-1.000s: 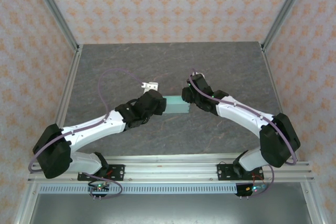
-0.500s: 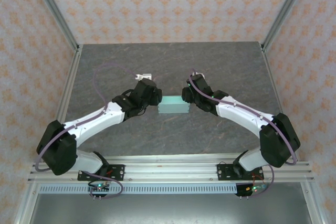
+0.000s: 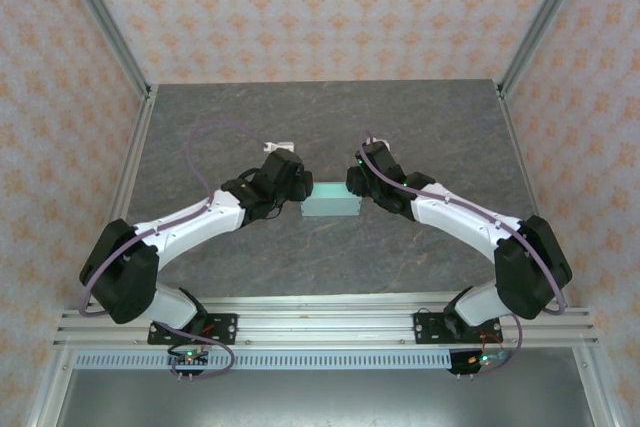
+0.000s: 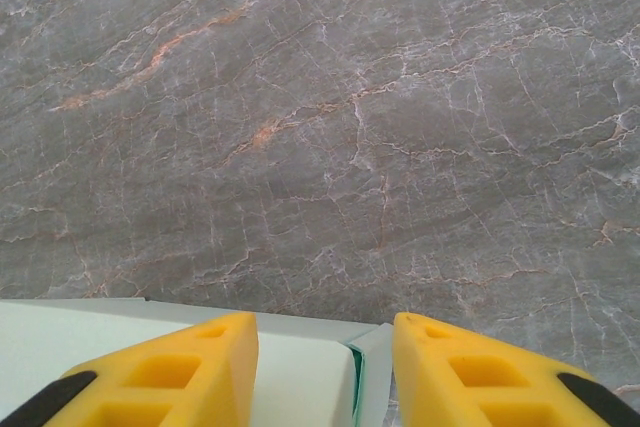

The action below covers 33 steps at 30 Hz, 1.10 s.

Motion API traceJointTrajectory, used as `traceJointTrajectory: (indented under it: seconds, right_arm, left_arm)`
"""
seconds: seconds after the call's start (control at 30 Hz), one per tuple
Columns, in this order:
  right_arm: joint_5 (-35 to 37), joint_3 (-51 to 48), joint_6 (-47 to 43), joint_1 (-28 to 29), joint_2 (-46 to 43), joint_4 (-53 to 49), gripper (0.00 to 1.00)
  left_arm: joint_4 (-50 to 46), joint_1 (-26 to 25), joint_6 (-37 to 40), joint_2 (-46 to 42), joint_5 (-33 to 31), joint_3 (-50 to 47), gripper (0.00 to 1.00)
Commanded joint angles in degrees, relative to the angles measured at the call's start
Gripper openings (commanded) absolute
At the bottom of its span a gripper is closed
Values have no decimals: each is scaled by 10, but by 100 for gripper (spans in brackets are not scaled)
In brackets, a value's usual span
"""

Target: Fold the paper box

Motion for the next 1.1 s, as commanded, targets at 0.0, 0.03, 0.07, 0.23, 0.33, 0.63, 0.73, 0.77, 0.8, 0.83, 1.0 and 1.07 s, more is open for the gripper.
traceJointTrajectory:
  seconds: [0.0, 0.03, 0.07, 0.23, 0.33, 0.63, 0.73, 0.77, 0.8, 0.83, 1.0, 1.07]
  right_arm:
    - [6, -22, 3, 9, 5, -36, 40]
    - [8, -23, 4, 9, 4, -36, 40]
    - [7, -24, 3, 9, 4, -36, 40]
    - [5, -37, 7, 9, -1, -36, 40]
    - [3, -50, 11, 10, -4, -33, 40]
    - [3, -107, 24, 10, 0, -19, 40]
    - [4, -126, 29, 10, 1, -15, 40]
    - [4, -132, 31, 10, 2, -13, 40]
    - [3, -137, 32, 10, 3, -12, 40]
    - [3, -141, 34, 10, 3, -10, 40]
    - [4, -147, 35, 10, -4, -13, 40]
    - [4, -141, 32, 10, -9, -13, 40]
  left_arm:
    - [-1, 3, -9, -2, 13, -34, 57]
    - [3, 3, -9, -4, 15, -43, 57]
    - [6, 2, -21, -5, 16, -50, 57]
    - [21, -4, -36, -11, 17, -88, 55]
    - [25, -10, -40, -11, 16, -105, 55]
    - [37, -16, -55, 2, 33, -154, 48]
    - [47, -16, -66, 7, 44, -172, 45]
    - [53, -16, -70, 7, 48, -176, 44]
    - [55, -16, -73, 6, 53, -179, 43]
    - [56, -16, -74, 4, 57, -180, 43]
    - [42, -14, -70, -25, 63, -164, 43]
    - [36, -7, -65, -38, 64, -150, 46]
